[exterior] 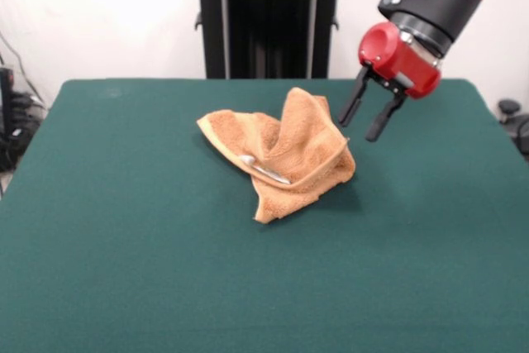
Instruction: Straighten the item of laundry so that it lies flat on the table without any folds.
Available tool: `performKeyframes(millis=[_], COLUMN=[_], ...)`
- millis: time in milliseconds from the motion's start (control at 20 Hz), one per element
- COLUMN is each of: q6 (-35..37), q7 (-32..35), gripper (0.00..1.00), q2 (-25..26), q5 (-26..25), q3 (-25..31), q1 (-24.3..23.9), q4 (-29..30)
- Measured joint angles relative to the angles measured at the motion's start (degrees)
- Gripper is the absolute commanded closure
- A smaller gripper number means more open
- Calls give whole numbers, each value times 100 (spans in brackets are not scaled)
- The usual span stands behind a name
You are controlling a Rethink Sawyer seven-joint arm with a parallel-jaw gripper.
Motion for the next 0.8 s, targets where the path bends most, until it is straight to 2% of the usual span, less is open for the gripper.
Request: performKeyframes(millis=[800], q6=[0], q7=[0], gripper=[0], q2=[156], q5=[0], q3=[160], q1=[-120], q4=[-21])
